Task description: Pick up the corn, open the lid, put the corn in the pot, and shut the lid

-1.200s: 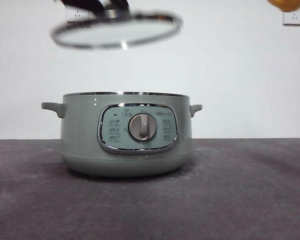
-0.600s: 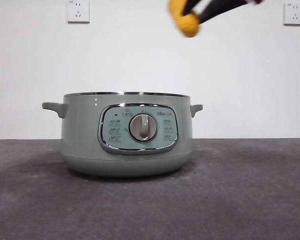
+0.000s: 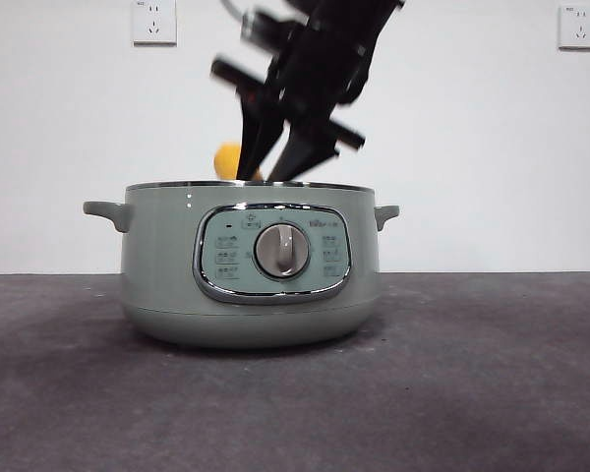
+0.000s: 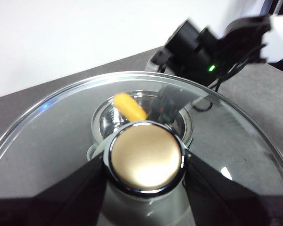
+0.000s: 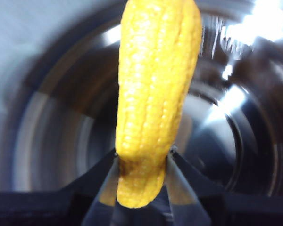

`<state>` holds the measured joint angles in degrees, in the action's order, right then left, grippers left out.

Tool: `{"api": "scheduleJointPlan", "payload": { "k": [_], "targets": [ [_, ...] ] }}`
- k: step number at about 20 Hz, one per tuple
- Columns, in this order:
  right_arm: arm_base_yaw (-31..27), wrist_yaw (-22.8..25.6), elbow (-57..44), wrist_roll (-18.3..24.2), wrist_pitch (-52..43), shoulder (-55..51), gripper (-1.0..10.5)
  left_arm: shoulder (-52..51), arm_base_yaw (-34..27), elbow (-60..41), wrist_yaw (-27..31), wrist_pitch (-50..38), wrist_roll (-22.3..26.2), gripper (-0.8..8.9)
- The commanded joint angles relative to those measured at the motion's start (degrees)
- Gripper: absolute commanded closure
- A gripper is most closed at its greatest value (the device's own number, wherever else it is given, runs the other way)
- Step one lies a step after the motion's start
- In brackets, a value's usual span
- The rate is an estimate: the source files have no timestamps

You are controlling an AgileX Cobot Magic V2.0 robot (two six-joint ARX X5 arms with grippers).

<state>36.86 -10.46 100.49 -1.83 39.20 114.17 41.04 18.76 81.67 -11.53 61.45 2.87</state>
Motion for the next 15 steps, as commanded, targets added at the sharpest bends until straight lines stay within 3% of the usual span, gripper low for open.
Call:
{"api": "scheduleJointPlan", "payload": {
  "k": [1, 12, 14, 15],
  "targets": [
    [0.74, 2.23, 0.26, 1.25, 0.24, 2.38, 9.6, -0.61, -0.2, 0.5, -0.44, -1.97, -0.33, 8.21],
    [1.84, 7.15, 0.26, 2.49, 5.53, 6.73, 9.6, -0.59, -0.2, 0.5, -0.55, -0.9, -0.28, 8.21],
    [1.92, 7.13, 0.28, 2.29, 5.44, 6.64, 8.6, -0.59, -0.2, 0.5, -0.85, -0.85, -0.28, 8.21],
    [1.92, 7.13, 0.28, 2.01, 5.64, 6.58, 7.3, -0.59, -0.2, 0.5, -0.85, -0.85, -0.28, 8.21]
  ]
}}
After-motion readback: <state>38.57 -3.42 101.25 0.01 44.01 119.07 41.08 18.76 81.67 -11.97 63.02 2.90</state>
